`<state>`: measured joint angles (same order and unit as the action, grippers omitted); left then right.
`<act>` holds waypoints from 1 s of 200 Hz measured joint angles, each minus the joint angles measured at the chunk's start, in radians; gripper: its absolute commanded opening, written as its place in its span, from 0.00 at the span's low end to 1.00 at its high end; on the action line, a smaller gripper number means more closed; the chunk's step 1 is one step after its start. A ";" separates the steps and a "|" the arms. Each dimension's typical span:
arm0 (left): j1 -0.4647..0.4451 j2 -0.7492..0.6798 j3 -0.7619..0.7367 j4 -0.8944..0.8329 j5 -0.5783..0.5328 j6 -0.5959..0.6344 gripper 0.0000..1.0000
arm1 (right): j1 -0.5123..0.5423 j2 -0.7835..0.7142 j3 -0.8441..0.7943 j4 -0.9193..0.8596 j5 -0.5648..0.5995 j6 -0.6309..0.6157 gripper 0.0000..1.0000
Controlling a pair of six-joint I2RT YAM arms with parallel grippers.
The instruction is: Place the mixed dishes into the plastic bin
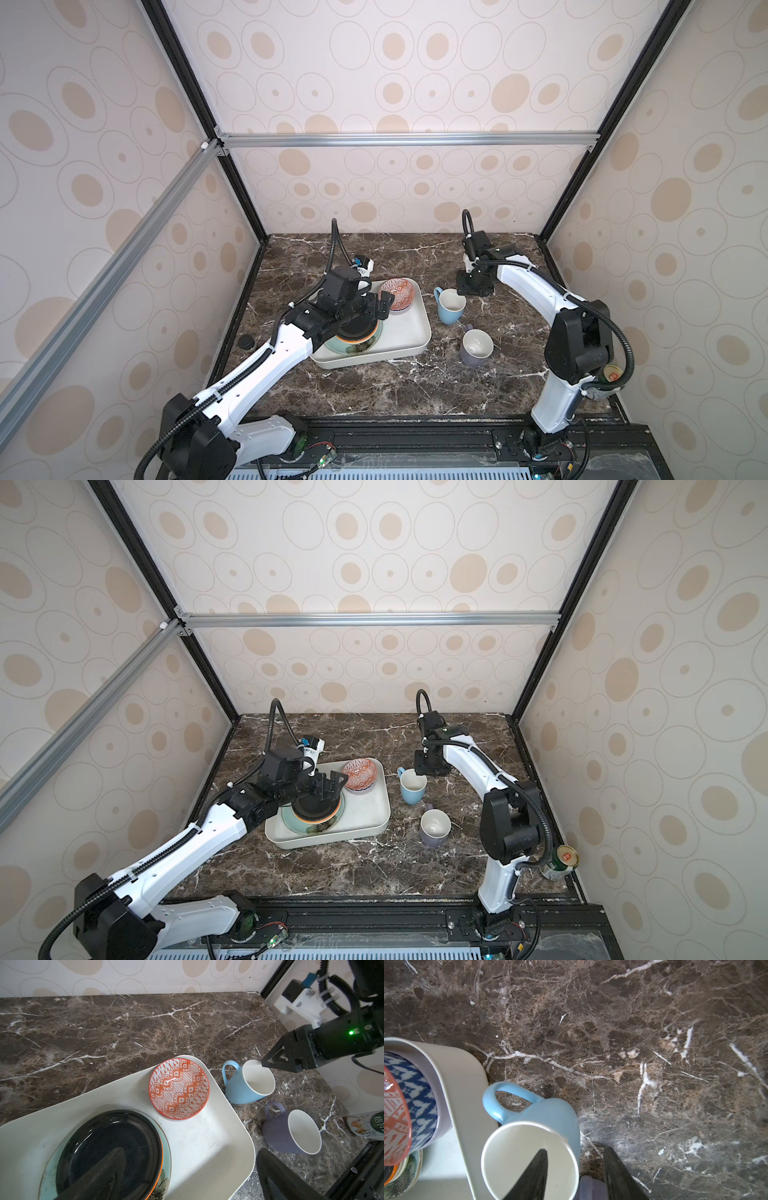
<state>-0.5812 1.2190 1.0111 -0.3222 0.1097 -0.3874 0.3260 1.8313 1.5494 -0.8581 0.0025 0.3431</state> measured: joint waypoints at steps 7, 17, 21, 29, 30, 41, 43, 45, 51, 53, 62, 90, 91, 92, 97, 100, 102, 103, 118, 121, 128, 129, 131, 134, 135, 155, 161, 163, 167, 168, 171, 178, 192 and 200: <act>-0.003 0.016 0.006 0.002 0.006 -0.004 0.99 | 0.000 0.011 -0.002 0.007 -0.007 0.000 0.46; -0.010 0.040 0.016 0.011 0.020 -0.009 0.99 | 0.000 0.028 -0.002 0.014 -0.015 0.000 0.45; -0.013 0.051 0.021 0.013 0.024 -0.010 0.99 | 0.000 0.035 -0.002 0.018 -0.020 0.000 0.45; -0.020 0.071 0.032 0.019 0.033 -0.013 0.99 | 0.000 0.051 -0.003 0.023 -0.029 0.000 0.44; -0.021 0.073 0.033 0.019 0.034 -0.013 0.99 | 0.000 0.052 -0.003 0.023 -0.030 0.000 0.44; -0.033 0.101 0.050 0.024 0.046 -0.014 0.99 | 0.000 0.071 -0.003 0.029 -0.037 0.000 0.41; -0.035 0.105 0.053 0.025 0.047 -0.014 0.99 | 0.000 0.074 -0.003 0.030 -0.039 0.000 0.41; -0.037 0.110 0.056 0.026 0.049 -0.015 0.99 | 0.000 0.077 -0.003 0.031 -0.041 0.000 0.40; -0.043 0.123 0.063 0.029 0.054 -0.016 0.99 | 0.000 0.085 -0.003 0.033 -0.045 -0.001 0.37; -0.045 0.128 0.066 0.030 0.055 -0.016 0.99 | 0.000 0.088 -0.003 0.033 -0.047 -0.001 0.36; -0.053 0.144 0.076 0.031 0.062 -0.016 0.99 | 0.000 0.097 -0.003 0.034 -0.055 0.003 0.29; -0.066 0.172 0.087 0.035 0.069 -0.016 0.99 | 0.000 0.116 -0.003 0.030 -0.058 0.000 0.16; -0.066 0.173 0.087 0.035 0.069 -0.016 0.99 | 0.000 0.116 -0.003 0.031 -0.060 -0.002 0.16; -0.066 0.173 0.087 0.035 0.069 -0.016 0.99 | 0.000 0.116 -0.003 0.031 -0.060 -0.003 0.15; -0.067 0.173 0.087 0.035 0.068 -0.016 0.99 | 0.000 0.117 -0.003 0.033 -0.058 -0.003 0.13; -0.067 0.173 0.087 0.035 0.069 -0.016 0.99 | 0.000 0.118 -0.003 0.032 -0.056 -0.001 0.12; -0.067 0.173 0.087 0.035 0.068 -0.016 0.99 | 0.000 0.118 -0.003 0.032 -0.056 0.000 0.12; -0.067 0.173 0.088 0.035 0.068 -0.016 0.99 | 0.000 0.118 -0.003 0.032 -0.056 -0.002 0.12; -0.067 0.172 0.088 0.035 0.065 -0.016 0.99 | 0.000 0.119 -0.003 0.028 -0.052 -0.003 0.09; -0.067 0.172 0.088 0.035 0.064 -0.016 0.99 | 0.000 0.119 -0.003 0.029 -0.052 -0.003 0.09; -0.067 0.172 0.088 0.035 0.060 -0.015 0.99 | 0.000 0.119 -0.003 0.027 -0.051 -0.003 0.09; -0.067 0.172 0.088 0.035 0.060 -0.015 0.99 | 0.000 0.119 -0.003 0.027 -0.051 -0.004 0.09; -0.067 0.171 0.088 0.035 0.058 -0.015 0.99 | 0.000 0.119 -0.003 0.027 -0.050 -0.004 0.09; -0.067 0.171 0.088 0.034 0.056 -0.014 0.99 | 0.000 0.119 -0.002 0.025 -0.050 -0.004 0.09; -0.067 0.171 0.088 0.034 0.056 -0.014 0.99 | 0.000 0.119 -0.001 0.025 -0.050 -0.004 0.09; -0.067 0.158 0.088 0.023 0.030 -0.008 0.99 | 0.000 0.119 0.003 0.011 -0.046 -0.004 0.08; -0.067 0.152 0.088 0.019 0.021 -0.007 0.99 | 0.000 0.119 0.006 0.005 -0.044 -0.004 0.08; -0.067 0.149 0.088 0.017 0.015 -0.007 0.99 | 0.000 0.119 0.006 0.002 -0.044 -0.004 0.08; -0.067 0.143 0.088 0.013 0.008 -0.005 0.99 | 0.000 0.119 0.008 0.000 -0.043 -0.004 0.08; -0.067 0.142 0.088 0.013 0.006 -0.005 0.99 | 0.000 0.119 0.008 -0.001 -0.043 -0.004 0.08; -0.067 0.137 0.088 0.010 0.000 -0.005 0.99 | 0.000 0.119 0.010 -0.005 -0.042 -0.004 0.08; -0.067 0.124 0.088 0.003 -0.013 -0.002 0.99 | 0.000 0.119 0.015 -0.011 -0.040 -0.004 0.08; -0.066 0.097 0.087 -0.009 -0.036 0.003 0.99 | 0.000 0.114 0.026 -0.025 -0.032 -0.005 0.08; -0.064 0.080 0.085 -0.013 -0.048 0.007 0.99 | 0.002 0.110 0.035 -0.037 -0.027 -0.005 0.07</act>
<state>-0.6456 1.2987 1.0958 -0.3347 0.0620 -0.3805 0.3279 1.9411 1.5848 -0.8948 -0.0250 0.3386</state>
